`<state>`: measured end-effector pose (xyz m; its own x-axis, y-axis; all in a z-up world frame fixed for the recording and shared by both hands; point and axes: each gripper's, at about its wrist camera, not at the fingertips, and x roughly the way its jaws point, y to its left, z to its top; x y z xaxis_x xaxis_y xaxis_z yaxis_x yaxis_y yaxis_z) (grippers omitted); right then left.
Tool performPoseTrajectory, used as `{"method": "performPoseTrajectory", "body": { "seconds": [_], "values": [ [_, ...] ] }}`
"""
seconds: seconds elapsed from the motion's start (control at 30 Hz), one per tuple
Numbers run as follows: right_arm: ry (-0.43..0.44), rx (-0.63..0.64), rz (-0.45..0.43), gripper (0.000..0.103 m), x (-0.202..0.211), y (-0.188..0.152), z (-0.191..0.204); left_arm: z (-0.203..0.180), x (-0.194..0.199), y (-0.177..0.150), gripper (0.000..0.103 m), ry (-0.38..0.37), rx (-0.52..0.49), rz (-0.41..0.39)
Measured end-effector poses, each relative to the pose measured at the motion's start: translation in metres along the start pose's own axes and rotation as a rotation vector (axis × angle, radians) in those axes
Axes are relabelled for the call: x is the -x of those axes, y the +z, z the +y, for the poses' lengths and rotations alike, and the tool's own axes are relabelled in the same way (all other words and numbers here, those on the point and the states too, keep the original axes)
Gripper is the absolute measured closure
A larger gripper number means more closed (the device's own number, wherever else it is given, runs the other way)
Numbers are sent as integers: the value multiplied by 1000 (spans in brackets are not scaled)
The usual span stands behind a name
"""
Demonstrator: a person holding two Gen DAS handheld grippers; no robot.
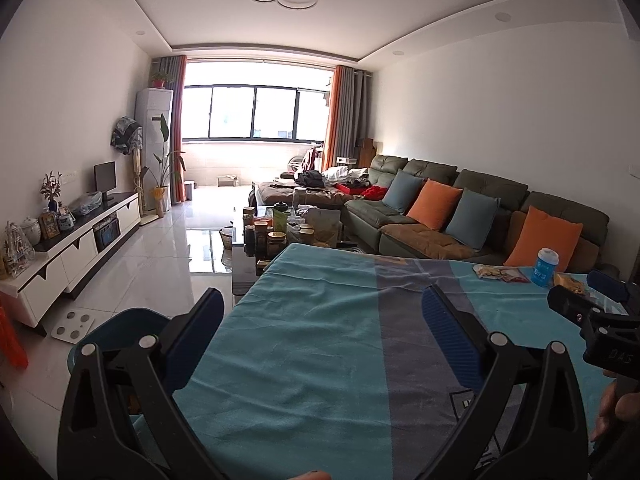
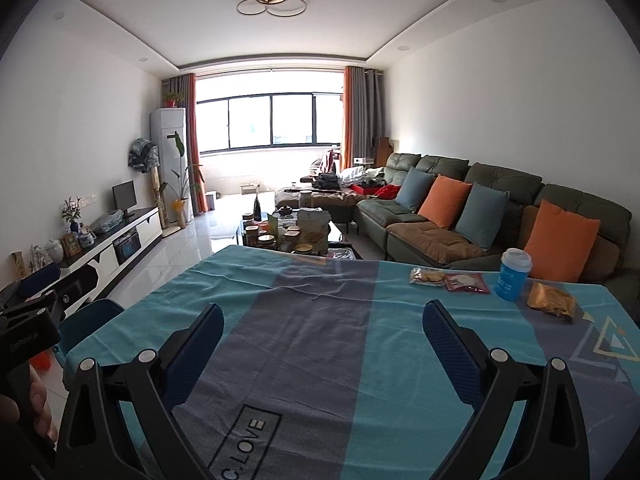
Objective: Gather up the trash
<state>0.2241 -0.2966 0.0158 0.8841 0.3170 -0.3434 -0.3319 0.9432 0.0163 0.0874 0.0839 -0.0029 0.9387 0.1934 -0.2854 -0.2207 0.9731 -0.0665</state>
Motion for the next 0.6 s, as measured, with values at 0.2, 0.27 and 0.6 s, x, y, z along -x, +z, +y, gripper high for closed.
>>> {"method": "performPoseTrajectory", "body": {
  "seconds": [0.2, 0.27, 0.6],
  "values": [
    [-62, -32, -46, 7, 25, -8, -14, -14, 11, -3, 5, -48, -9, 0],
    [-85, -24, -62, 7, 34, -12, -15, -18, 15, -5, 5, -66, -17, -3],
    [-151, -28, -142, 7, 71, -27, -13, -26, 40, -18, 5, -110, -20, -21]
  ]
}}
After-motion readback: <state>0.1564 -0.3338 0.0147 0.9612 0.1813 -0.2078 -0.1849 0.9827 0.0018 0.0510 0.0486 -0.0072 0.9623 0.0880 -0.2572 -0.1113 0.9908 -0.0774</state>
